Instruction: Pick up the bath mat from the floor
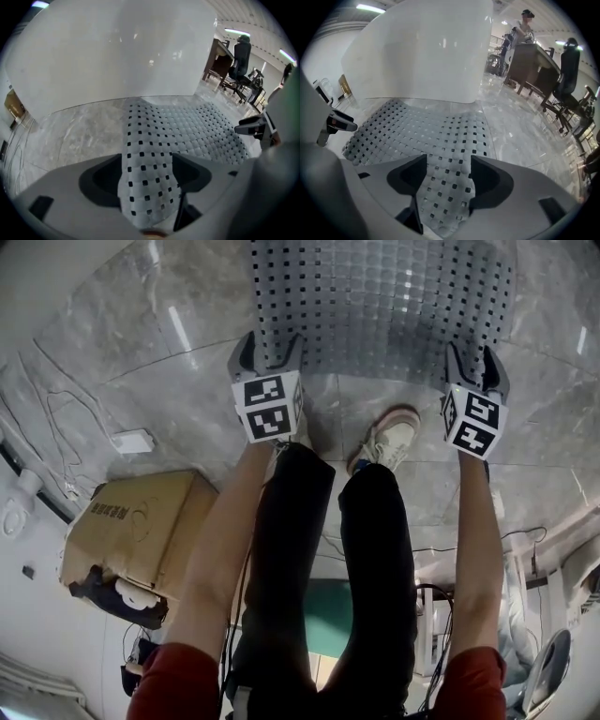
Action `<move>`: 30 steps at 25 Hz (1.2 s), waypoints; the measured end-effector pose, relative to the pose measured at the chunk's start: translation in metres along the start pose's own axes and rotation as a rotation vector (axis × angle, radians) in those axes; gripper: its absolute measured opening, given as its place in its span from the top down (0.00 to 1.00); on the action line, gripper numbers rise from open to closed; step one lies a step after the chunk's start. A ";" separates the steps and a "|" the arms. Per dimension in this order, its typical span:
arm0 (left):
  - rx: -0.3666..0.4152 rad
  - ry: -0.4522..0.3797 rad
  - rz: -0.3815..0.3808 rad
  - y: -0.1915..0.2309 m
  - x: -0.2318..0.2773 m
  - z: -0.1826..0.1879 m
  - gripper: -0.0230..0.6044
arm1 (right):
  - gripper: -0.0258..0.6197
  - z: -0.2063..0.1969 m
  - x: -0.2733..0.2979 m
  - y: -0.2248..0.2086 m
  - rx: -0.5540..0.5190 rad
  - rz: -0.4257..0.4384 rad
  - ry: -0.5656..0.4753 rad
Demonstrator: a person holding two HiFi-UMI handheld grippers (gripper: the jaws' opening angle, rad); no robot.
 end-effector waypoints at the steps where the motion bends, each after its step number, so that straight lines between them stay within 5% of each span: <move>1: -0.017 0.013 0.005 0.003 0.003 -0.004 0.45 | 0.50 -0.005 0.003 -0.004 0.006 -0.007 0.018; 10: -0.020 0.079 0.000 0.015 0.032 -0.022 0.37 | 0.35 -0.053 0.027 -0.040 0.074 -0.056 0.185; 26: -0.040 0.154 -0.022 0.012 0.049 -0.041 0.36 | 0.34 -0.066 0.037 -0.048 0.080 -0.072 0.208; 30: -0.065 0.166 -0.027 0.006 0.045 -0.038 0.38 | 0.41 -0.061 0.033 -0.043 0.090 -0.066 0.205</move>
Point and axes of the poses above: the fingertips, and each gripper's own axes: x forward along the fingers, y to its left, z out of its top, the point moved 1 cm from there along -x, backward along the fingers, and after that the axes turned 14 degrees about -y, right-handed, at the moved point
